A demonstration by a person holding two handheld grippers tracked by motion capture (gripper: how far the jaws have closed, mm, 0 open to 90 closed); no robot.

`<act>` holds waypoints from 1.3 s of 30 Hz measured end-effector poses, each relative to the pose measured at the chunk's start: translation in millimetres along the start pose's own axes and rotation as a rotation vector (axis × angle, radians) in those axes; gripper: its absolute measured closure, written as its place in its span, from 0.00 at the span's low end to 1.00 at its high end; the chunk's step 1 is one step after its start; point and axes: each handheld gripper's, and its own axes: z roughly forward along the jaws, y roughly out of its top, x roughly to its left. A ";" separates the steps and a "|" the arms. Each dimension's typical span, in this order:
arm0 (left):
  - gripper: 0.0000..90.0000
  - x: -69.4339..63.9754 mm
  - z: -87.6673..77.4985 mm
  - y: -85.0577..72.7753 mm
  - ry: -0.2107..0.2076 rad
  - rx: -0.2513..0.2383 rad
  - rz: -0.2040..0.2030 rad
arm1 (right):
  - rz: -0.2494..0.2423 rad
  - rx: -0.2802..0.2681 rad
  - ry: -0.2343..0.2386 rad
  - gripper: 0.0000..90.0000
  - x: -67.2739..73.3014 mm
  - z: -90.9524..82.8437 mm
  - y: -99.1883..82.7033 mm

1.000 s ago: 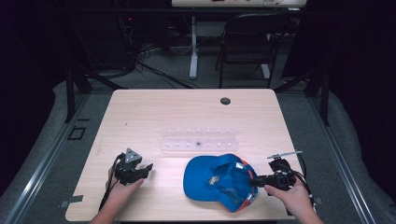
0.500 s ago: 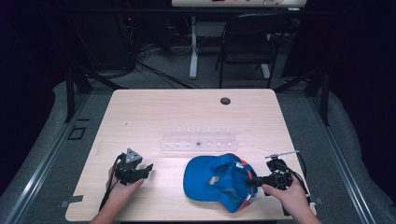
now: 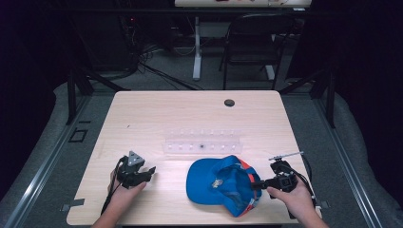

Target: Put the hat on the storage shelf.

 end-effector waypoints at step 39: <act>0.51 -0.5 1.7 -0.5 0.004 0.011 0.012 | 0.116 0.106 -0.076 0.86 32.8 -34.0 47.0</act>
